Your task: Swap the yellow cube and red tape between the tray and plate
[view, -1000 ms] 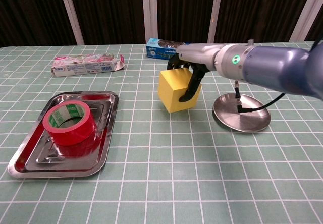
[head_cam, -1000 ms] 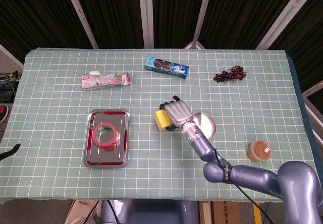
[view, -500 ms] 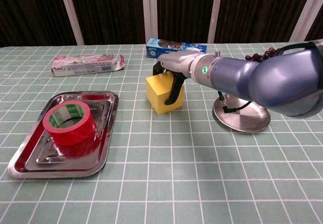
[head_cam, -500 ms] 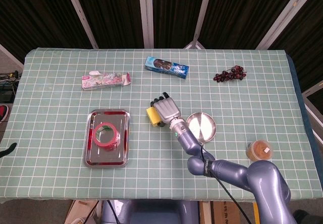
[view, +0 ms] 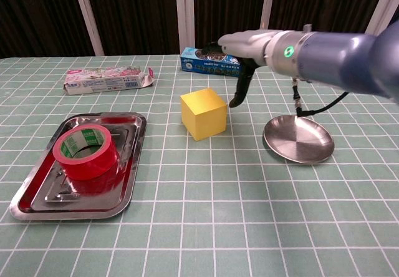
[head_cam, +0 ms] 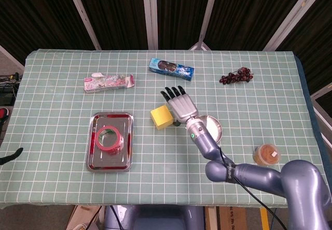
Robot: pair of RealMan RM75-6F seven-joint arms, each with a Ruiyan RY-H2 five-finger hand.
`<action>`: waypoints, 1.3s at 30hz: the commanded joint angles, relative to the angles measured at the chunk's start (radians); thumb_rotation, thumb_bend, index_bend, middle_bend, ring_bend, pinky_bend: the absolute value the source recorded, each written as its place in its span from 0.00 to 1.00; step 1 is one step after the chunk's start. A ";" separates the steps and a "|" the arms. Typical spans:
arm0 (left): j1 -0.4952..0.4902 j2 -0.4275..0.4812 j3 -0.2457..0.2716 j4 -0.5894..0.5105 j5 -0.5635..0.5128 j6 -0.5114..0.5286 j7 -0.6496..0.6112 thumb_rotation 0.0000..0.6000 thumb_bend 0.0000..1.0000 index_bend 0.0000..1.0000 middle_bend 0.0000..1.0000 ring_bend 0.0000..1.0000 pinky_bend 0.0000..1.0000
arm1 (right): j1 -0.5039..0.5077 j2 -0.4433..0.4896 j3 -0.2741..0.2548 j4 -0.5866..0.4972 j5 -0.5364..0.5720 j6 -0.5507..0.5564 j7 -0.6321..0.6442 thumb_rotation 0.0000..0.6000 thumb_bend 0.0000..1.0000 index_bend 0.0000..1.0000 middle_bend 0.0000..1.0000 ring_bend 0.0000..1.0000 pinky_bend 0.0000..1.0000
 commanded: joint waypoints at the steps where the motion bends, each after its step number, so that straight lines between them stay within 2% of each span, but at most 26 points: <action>1: -0.006 0.033 0.029 -0.046 0.041 -0.016 -0.002 1.00 0.00 0.15 0.00 0.00 0.04 | -0.154 0.274 -0.083 -0.370 0.038 0.250 -0.089 1.00 0.07 0.00 0.00 0.00 0.00; 4: -0.033 0.074 0.039 -0.101 0.045 -0.076 0.033 1.00 0.00 0.14 0.00 0.00 0.06 | -0.303 0.391 -0.159 -0.522 -0.097 0.383 0.016 1.00 0.06 0.00 0.00 0.00 0.00; 7: -0.091 0.110 0.025 -0.156 0.008 -0.183 0.062 1.00 0.00 0.12 0.00 0.00 0.06 | -0.482 0.469 -0.287 -0.585 -0.328 0.504 0.182 1.00 0.06 0.00 0.00 0.00 0.00; 8: -0.115 0.120 0.019 -0.173 -0.008 -0.228 0.067 1.00 0.00 0.11 0.00 0.00 0.06 | -0.536 0.481 -0.333 -0.584 -0.406 0.541 0.231 1.00 0.06 0.00 0.00 0.00 0.00; 12: -0.221 0.140 -0.006 -0.219 -0.077 -0.404 0.104 1.00 0.00 0.11 0.00 0.00 0.03 | -0.696 0.491 -0.463 -0.533 -0.604 0.632 0.400 1.00 0.06 0.00 0.00 0.00 0.00; 16: -0.324 0.127 -0.034 -0.248 -0.157 -0.541 0.178 1.00 0.00 0.10 0.00 0.00 0.01 | -0.777 0.509 -0.519 -0.487 -0.679 0.651 0.510 1.00 0.06 0.00 0.00 0.00 0.00; 21: -0.426 0.101 -0.055 -0.287 -0.255 -0.716 0.117 1.00 0.00 0.10 0.00 0.00 0.00 | -0.810 0.528 -0.506 -0.468 -0.700 0.649 0.541 1.00 0.06 0.00 0.00 0.00 0.00; 27: -0.506 0.052 -0.041 -0.264 -0.327 -0.808 0.121 1.00 0.00 0.10 0.00 0.00 0.00 | -0.835 0.533 -0.474 -0.463 -0.700 0.633 0.556 1.00 0.07 0.00 0.00 0.00 0.00; 39: -0.571 -0.072 0.029 -0.174 -0.374 -0.801 0.198 1.00 0.00 0.10 0.00 0.00 0.00 | -0.865 0.530 -0.420 -0.449 -0.698 0.598 0.568 1.00 0.07 0.00 0.00 0.00 0.00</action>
